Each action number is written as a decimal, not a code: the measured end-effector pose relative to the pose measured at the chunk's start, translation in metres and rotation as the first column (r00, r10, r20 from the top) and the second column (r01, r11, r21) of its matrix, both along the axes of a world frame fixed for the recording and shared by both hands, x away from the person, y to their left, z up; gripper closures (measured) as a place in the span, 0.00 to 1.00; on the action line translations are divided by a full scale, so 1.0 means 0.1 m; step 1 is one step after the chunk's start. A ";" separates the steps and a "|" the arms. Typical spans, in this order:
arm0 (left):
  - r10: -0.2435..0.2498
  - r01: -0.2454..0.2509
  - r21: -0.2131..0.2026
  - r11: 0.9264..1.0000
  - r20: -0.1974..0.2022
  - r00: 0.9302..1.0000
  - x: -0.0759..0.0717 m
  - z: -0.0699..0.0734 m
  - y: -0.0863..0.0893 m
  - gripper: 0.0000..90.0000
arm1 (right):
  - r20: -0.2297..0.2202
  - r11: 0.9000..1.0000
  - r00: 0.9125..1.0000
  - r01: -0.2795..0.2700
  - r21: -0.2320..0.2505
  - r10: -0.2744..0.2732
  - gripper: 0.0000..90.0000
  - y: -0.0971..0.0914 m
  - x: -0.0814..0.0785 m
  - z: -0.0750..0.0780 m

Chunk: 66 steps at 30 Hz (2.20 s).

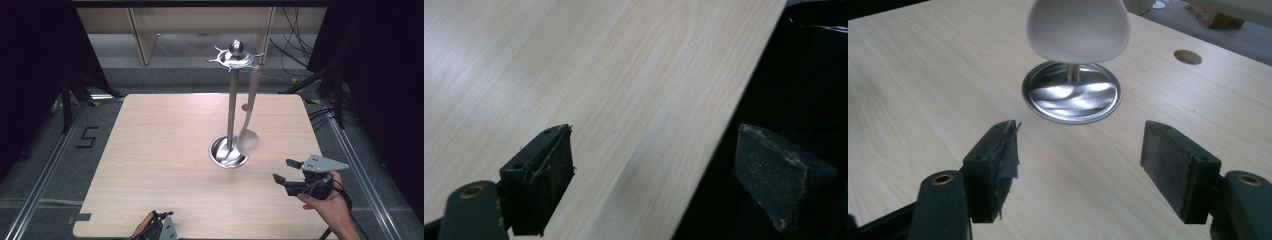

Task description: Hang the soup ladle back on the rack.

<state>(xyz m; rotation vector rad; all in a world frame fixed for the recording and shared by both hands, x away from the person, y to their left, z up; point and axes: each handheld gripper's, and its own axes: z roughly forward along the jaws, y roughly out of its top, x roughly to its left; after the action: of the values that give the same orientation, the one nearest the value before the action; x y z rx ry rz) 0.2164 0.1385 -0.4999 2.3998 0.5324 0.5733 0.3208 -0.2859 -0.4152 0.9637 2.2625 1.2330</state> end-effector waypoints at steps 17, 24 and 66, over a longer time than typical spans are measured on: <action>-0.003 0.003 0.002 1.000 0.003 1.000 -0.01 0.00 -0.01 0.17 | -0.041 1.000 0.999 -0.019 -0.017 0.018 0.35 0.01 -0.09 -0.22; -0.010 0.010 -0.009 1.000 -0.005 1.000 -0.01 0.00 -0.01 0.17 | -0.056 1.000 0.998 -0.025 -0.019 0.024 0.34 -0.03 -0.15 -0.29; 0.000 0.000 0.005 1.000 0.010 1.000 -0.02 -0.02 -0.03 0.17 | -0.093 0.994 0.995 -0.049 -0.100 0.040 0.28 0.03 -0.57 -0.68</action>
<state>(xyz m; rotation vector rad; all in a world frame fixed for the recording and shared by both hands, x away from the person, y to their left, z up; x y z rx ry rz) 0.2145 0.1358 -0.5018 2.4004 0.5277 0.5876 0.2636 -0.2833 -0.4834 0.9543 2.4040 1.1006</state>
